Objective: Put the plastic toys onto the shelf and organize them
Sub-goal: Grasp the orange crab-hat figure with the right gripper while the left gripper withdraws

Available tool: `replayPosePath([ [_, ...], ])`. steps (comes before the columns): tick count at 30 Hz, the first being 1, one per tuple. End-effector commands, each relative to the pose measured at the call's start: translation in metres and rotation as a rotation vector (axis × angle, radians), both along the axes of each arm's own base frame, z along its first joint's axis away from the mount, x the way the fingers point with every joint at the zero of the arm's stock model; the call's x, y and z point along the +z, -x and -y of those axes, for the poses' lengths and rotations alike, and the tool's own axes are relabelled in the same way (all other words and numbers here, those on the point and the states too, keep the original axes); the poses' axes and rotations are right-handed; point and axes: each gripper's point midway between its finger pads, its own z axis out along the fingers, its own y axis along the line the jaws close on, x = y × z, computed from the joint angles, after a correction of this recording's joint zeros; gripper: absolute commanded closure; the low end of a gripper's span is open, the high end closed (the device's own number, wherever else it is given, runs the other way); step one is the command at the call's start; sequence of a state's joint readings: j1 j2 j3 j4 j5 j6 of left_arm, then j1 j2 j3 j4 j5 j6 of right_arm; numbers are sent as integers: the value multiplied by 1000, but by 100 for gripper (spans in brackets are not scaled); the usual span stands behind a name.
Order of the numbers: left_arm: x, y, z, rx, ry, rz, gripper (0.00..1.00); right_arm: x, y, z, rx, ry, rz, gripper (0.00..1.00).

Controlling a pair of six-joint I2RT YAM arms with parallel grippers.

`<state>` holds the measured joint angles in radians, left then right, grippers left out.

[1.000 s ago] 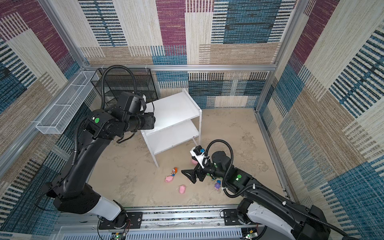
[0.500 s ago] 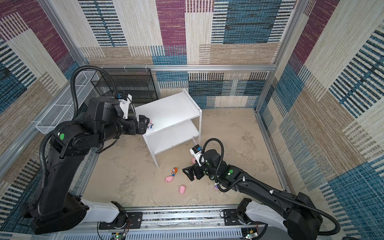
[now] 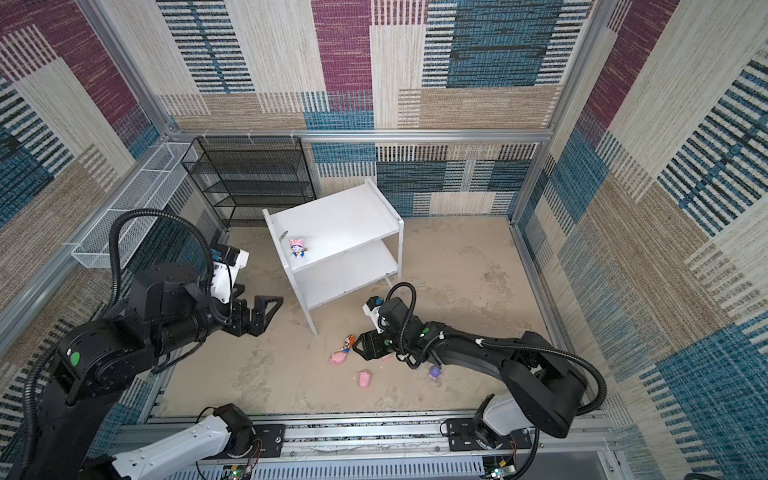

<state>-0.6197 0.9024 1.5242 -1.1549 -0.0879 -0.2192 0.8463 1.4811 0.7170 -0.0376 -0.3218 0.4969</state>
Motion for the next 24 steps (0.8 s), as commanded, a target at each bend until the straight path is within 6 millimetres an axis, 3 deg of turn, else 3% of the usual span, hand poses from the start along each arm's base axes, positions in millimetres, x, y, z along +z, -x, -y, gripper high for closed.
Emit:
replayPosePath([
  [1,-1,10,12,-99,27,15,1,-4,-12,-16,-36,-21,-17,29],
  [11,-54,36,42,-299,37,-196,1,-34,-38,-25,-138,59,-46,35],
  [15,-60,37,45,-316,46,-197,0,-40,-43,-31,-139,69,-47,39],
  [24,-64,35,46,-316,47,-193,1,-55,-34,-41,-101,144,-41,47],
])
